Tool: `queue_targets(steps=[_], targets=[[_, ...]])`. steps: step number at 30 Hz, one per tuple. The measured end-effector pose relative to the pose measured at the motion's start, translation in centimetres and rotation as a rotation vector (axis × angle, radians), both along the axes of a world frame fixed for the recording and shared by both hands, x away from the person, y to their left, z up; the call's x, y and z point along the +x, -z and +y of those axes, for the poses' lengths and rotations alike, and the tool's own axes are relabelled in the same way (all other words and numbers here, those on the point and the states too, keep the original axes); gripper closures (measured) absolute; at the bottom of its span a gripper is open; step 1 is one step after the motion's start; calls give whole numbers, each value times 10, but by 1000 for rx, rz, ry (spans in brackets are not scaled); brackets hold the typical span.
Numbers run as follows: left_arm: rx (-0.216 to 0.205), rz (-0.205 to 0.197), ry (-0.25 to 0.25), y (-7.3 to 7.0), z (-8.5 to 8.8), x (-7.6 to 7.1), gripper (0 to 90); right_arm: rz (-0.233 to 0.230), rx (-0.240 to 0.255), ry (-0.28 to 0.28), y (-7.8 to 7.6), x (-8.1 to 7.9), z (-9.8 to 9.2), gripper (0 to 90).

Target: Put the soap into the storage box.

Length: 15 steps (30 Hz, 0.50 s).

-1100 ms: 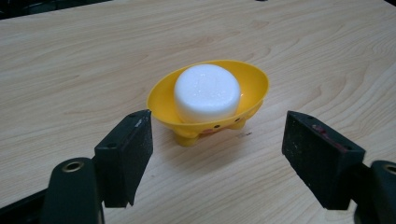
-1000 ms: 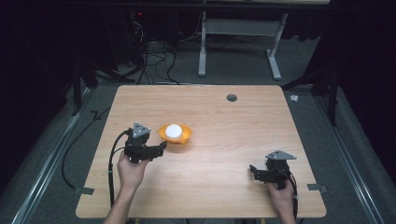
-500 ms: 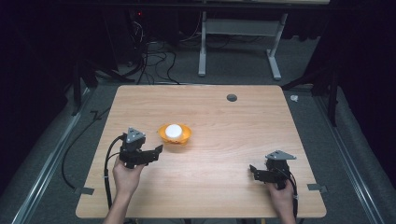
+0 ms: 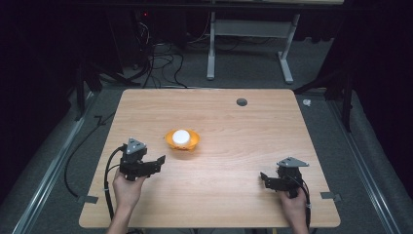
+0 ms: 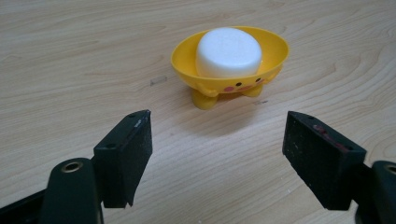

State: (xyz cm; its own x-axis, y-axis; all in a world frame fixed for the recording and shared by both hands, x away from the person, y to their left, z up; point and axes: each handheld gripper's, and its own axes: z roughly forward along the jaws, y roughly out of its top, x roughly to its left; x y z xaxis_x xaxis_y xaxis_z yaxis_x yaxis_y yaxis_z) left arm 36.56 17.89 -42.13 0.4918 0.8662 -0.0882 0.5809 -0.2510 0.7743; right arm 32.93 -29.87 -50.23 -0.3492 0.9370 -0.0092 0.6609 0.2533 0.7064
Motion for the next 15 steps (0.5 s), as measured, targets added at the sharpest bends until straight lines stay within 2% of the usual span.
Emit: queue_targets(steps=[15], targets=[[-30,7,-27,7,13,-9,247,0,0,0,0,0,0,170]])
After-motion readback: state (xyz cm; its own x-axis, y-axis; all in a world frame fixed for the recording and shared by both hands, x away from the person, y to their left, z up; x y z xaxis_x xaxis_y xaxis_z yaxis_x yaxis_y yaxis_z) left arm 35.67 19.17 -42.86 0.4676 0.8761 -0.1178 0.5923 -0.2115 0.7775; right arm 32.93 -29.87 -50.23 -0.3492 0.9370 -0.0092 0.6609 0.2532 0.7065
